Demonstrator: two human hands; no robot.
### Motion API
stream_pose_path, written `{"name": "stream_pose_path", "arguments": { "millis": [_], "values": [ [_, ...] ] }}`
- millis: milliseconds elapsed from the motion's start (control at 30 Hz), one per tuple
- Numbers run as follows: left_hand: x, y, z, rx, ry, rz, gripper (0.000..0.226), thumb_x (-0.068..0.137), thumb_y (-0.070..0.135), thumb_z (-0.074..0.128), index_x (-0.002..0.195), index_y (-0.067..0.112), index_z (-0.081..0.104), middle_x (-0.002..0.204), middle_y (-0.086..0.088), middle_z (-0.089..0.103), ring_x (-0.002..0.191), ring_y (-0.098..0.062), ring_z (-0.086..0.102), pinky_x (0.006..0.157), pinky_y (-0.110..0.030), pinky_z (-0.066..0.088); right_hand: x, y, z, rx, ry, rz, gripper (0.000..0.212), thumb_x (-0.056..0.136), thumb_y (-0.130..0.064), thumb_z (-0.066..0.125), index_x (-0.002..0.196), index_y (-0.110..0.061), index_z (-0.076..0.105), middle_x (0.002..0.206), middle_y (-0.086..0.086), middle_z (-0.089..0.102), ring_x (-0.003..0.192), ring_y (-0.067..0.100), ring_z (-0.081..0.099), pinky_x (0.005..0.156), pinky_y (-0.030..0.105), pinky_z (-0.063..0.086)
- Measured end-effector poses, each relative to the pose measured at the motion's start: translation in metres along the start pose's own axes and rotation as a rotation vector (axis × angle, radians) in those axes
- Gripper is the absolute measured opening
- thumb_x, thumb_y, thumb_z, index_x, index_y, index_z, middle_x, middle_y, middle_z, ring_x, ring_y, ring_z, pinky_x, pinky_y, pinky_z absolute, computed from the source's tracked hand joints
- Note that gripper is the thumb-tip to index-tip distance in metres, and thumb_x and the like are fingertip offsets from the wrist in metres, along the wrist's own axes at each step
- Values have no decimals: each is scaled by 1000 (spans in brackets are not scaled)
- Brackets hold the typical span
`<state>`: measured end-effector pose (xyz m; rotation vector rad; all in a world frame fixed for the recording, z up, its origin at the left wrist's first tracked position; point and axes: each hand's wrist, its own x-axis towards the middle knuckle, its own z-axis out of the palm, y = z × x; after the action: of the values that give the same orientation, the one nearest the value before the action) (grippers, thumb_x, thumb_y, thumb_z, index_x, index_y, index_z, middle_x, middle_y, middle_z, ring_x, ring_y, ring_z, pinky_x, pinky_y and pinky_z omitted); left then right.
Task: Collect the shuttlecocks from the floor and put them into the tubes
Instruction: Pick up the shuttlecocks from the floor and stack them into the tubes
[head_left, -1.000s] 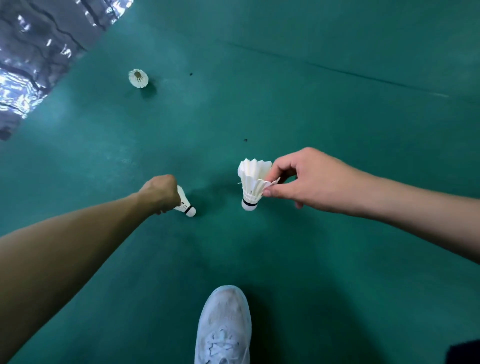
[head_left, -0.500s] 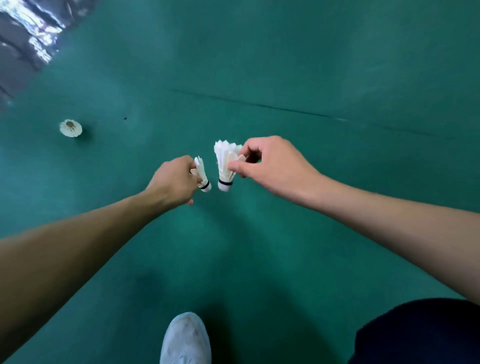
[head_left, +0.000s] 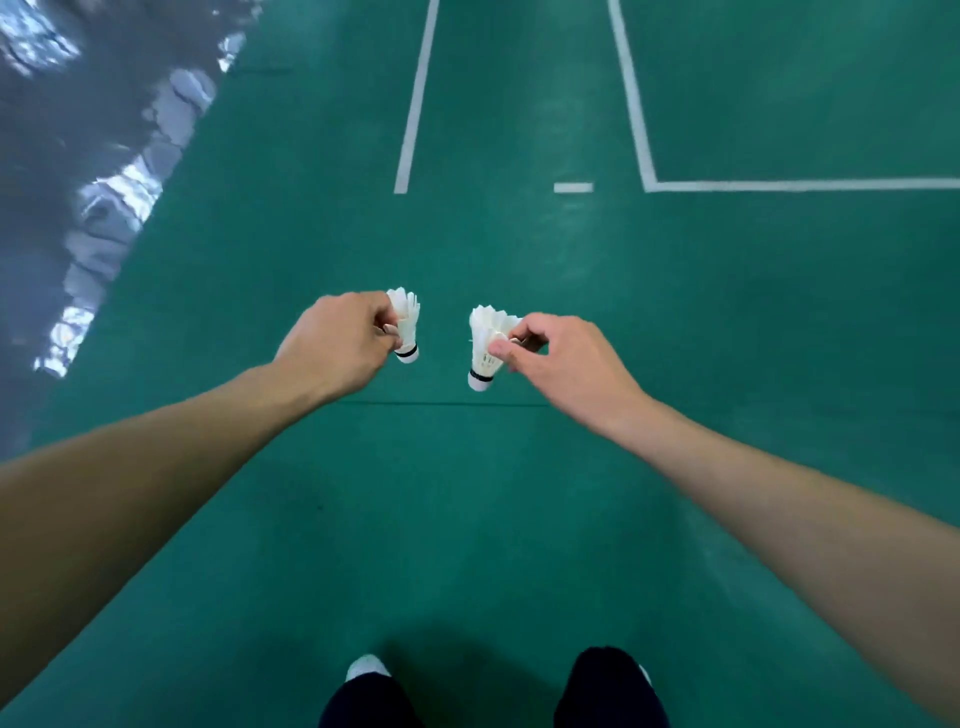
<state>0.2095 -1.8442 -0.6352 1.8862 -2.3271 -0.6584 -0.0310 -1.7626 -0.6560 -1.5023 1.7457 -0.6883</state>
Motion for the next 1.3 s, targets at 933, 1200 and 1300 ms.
{"name": "stream_pose_path", "arguments": {
  "millis": [933, 1200, 1300],
  "values": [
    [-319, 550, -177, -126, -230, 1398, 14, 88, 31, 61, 82, 29, 73, 70, 2, 65, 68, -27, 61, 60, -32, 49, -515, -175, -295, 33, 1563, 798, 18, 94, -42, 69, 95, -25, 75, 89, -14, 74, 79, 12, 65, 67, 28, 44],
    [-577, 547, -165, -71, -413, 1858, 27, 92, 28, 54, 65, 27, 57, 62, 0, 56, 61, -26, 56, 51, -29, 35, -748, -256, -177, 0, 1988, 1119, 21, 84, -42, 77, 88, -22, 72, 84, -11, 73, 68, 12, 57, 62, 30, 43],
    [-696, 524, -160, -72, -479, 2059, 27, 91, 26, 53, 64, 28, 58, 63, 2, 54, 61, -25, 53, 49, -29, 30, -837, -294, -113, 20, 2169, 1208, 25, 81, -41, 79, 80, -19, 66, 74, -9, 69, 65, 13, 57, 61, 31, 44]
  ]
}}
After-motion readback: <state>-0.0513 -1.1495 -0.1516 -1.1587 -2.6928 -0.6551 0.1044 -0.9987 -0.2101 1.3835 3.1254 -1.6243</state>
